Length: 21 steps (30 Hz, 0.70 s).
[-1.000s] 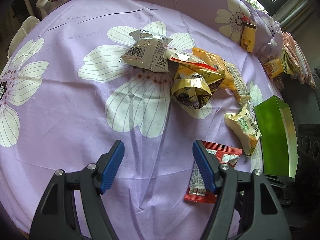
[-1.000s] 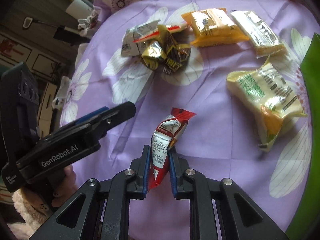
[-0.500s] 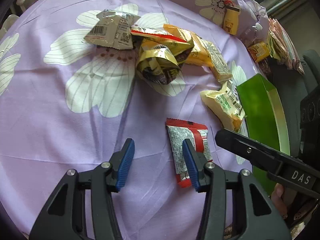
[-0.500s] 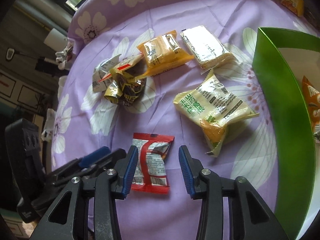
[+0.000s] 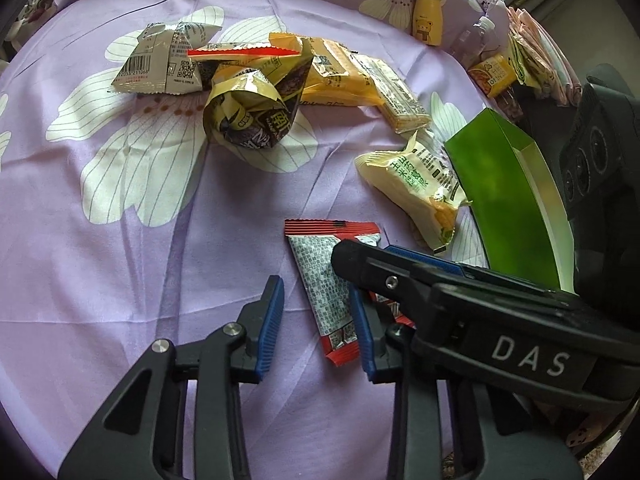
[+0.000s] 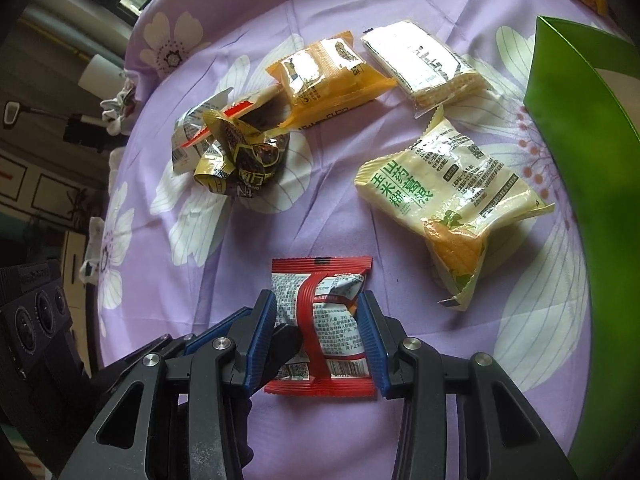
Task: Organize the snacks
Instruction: 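Lift the red-and-white packet with the right tool and carry it into the box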
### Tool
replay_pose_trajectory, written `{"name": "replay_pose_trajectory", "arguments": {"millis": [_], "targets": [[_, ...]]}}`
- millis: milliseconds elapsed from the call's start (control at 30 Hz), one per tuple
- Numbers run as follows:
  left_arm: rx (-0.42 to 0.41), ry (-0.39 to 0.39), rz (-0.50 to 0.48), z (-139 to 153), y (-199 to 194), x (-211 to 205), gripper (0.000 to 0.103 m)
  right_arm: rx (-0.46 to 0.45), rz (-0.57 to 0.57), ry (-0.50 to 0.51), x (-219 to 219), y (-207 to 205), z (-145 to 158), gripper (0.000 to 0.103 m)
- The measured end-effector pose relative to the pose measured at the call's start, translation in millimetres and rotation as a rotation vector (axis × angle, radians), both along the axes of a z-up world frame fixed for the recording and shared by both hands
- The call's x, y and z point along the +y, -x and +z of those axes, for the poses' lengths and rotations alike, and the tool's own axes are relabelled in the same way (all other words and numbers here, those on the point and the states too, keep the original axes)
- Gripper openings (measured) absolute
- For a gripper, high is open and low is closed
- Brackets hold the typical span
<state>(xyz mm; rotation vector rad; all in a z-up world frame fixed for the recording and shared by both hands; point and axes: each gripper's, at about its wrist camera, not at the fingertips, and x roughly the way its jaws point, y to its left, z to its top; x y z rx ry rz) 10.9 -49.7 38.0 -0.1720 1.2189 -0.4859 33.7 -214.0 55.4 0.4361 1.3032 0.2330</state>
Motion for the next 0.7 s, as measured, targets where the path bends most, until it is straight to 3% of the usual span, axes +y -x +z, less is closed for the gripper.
{"name": "replay_pose_trajectory", "arguments": {"millis": [133,367,700], "targets": [[-0.023,0.006,-0.019,3,4,-5,0.021,0.005,-0.003,-0.007,-1,-1,-2,0.043],[-0.066,0.005,-0.019,9,7,-12,0.019,-0.044,0.013,0.055,5,5,8,0.043],[-0.256,0.041,-0.029,61,17,-22,0.018,-0.248,-0.011,0.111,1,16,64,0.043]]}}
